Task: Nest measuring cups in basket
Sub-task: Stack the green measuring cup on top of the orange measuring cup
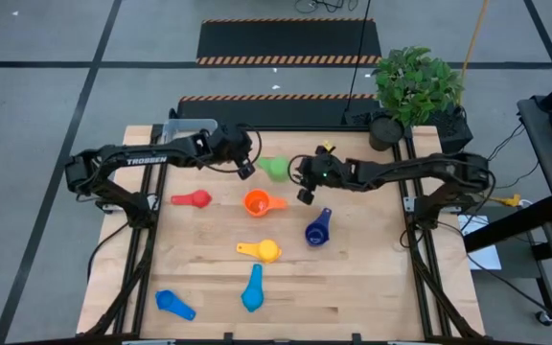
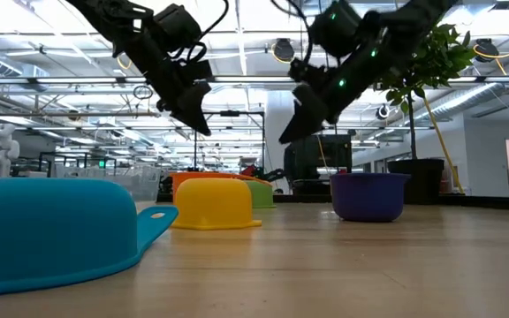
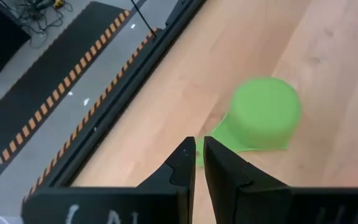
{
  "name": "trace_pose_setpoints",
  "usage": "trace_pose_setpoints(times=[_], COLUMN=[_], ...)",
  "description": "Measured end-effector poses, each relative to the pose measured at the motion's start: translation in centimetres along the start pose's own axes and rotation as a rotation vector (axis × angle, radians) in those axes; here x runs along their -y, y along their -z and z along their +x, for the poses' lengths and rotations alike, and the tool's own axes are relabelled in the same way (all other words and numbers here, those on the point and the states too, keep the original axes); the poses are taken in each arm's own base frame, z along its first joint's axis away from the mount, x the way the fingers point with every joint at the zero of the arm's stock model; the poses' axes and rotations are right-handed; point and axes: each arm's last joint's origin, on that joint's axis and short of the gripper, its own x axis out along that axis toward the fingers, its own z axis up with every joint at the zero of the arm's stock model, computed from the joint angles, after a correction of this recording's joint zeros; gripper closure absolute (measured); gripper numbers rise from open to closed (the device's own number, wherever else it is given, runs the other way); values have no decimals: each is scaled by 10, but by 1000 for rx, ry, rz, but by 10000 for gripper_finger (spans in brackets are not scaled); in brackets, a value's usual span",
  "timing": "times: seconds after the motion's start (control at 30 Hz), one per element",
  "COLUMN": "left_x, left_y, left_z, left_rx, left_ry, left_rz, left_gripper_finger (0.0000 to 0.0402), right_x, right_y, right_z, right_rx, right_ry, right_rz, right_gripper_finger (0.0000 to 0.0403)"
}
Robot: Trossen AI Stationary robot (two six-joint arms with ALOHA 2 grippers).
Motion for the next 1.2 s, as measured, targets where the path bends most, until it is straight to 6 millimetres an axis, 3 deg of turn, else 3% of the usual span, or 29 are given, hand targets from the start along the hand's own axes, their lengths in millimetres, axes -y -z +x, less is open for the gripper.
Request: trace_pose_setpoints(times=[0.2,0.43,0.6,0.77,1.2], left_x=[4,2,3,2,0], left_y=[2,2,4,3,3], left_z=[-1,-1,-1,-1,-1], left_rx=[-19,-20,-37,-32,-31], left_ry=[9,-14,-13,-23,-86], left_rz=[3,-7,66,123,33], left_gripper_finger=[364,364,364,364,364], right_x=[11,8,6,10,19], right_y=[3,15,14,16,26], right_z=[22,61,76,80,79], right_rx=[53,103,79,47,-50], right_ry=[-97,-186,-184,-165,-6], right_rz=[30,78,57,40,8], right_gripper_finger=[314,314,314,314,314])
